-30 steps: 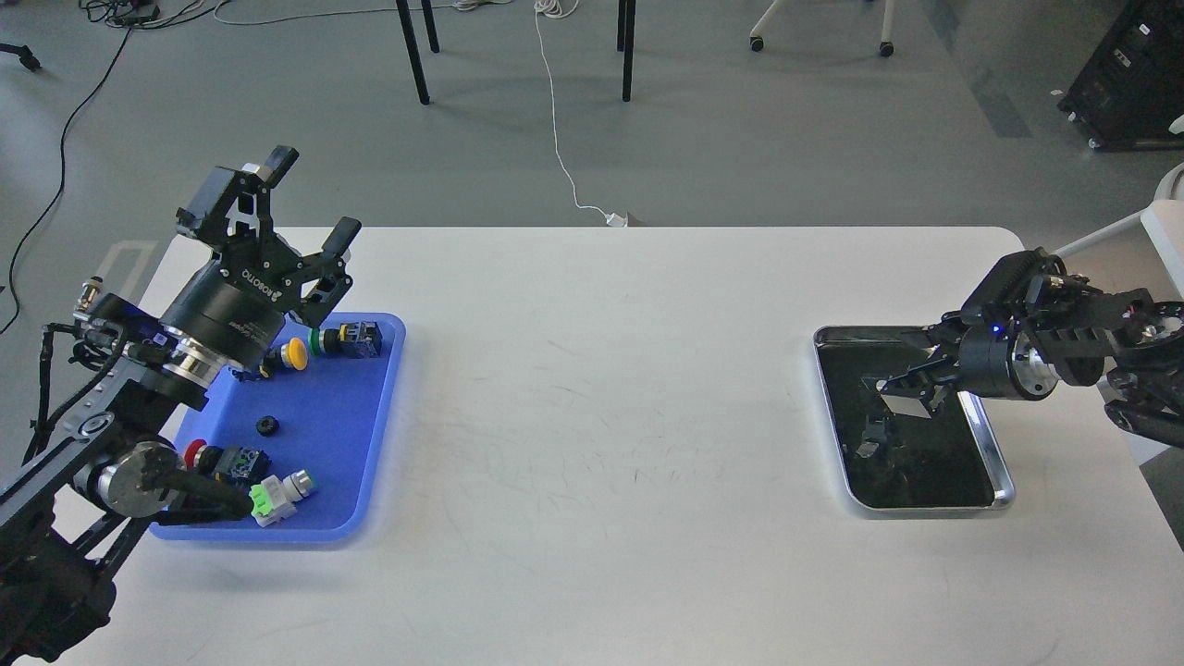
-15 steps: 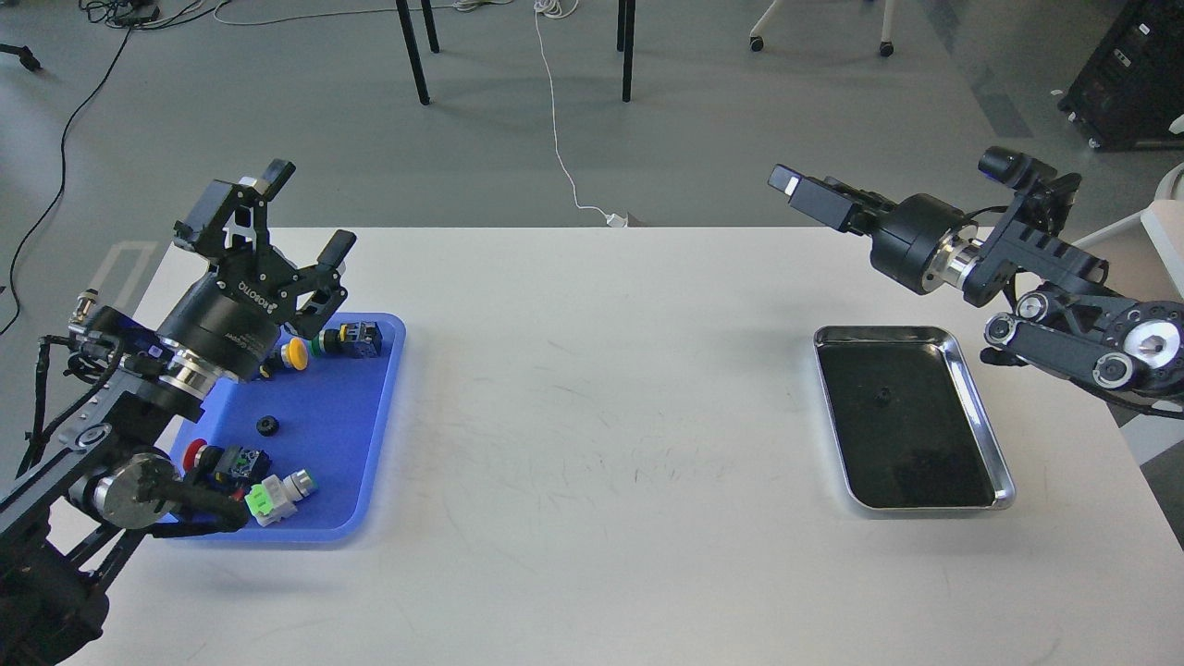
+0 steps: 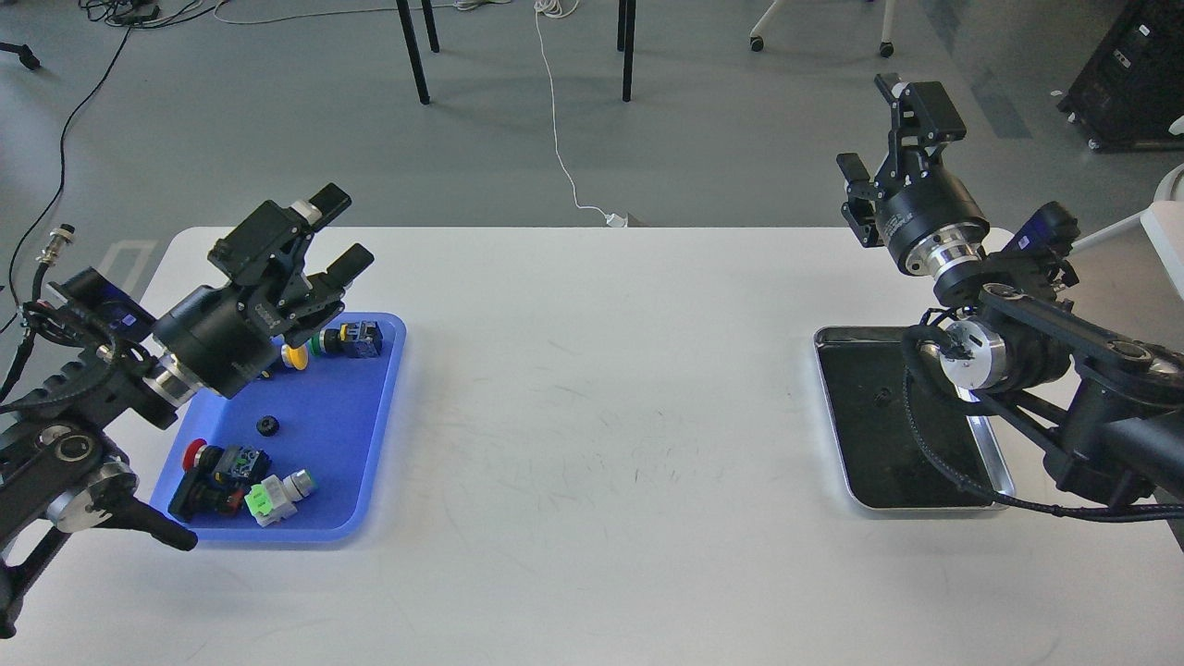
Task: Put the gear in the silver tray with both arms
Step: 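Raise the right gripper up and away from the silver tray, then grasp another small black gear in the blue tray with the left gripper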
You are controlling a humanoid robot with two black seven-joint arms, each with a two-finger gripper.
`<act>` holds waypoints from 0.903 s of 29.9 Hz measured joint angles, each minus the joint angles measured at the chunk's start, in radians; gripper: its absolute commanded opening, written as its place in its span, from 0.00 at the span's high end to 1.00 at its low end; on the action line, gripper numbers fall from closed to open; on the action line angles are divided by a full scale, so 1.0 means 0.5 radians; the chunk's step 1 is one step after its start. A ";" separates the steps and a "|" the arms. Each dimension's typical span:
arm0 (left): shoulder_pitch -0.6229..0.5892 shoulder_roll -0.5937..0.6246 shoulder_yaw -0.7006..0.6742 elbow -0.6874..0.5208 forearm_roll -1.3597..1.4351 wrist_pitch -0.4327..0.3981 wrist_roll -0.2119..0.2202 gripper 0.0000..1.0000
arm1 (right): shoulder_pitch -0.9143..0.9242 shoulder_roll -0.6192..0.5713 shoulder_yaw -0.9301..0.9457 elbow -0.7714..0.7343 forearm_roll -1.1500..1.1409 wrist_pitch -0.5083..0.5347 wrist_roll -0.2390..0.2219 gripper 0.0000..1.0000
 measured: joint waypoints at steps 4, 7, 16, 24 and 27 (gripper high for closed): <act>-0.068 0.207 0.087 -0.009 0.743 -0.072 -0.010 0.02 | -0.093 -0.004 0.050 0.009 0.008 0.023 0.000 0.01; -0.167 0.346 0.202 0.011 1.285 -0.078 -0.011 0.02 | -0.125 -0.009 0.056 0.010 0.008 0.025 0.000 0.01; -0.760 0.440 0.949 0.362 1.827 -0.146 -0.012 0.02 | -0.135 0.008 0.060 0.005 -0.004 0.026 0.000 0.01; -1.059 0.302 1.342 0.685 1.808 -0.222 -0.012 0.03 | -0.133 -0.008 0.060 0.003 -0.007 0.026 0.000 0.01; -1.062 0.241 1.355 0.792 1.811 -0.223 -0.011 0.05 | -0.132 -0.010 0.063 0.006 -0.006 0.026 0.000 0.01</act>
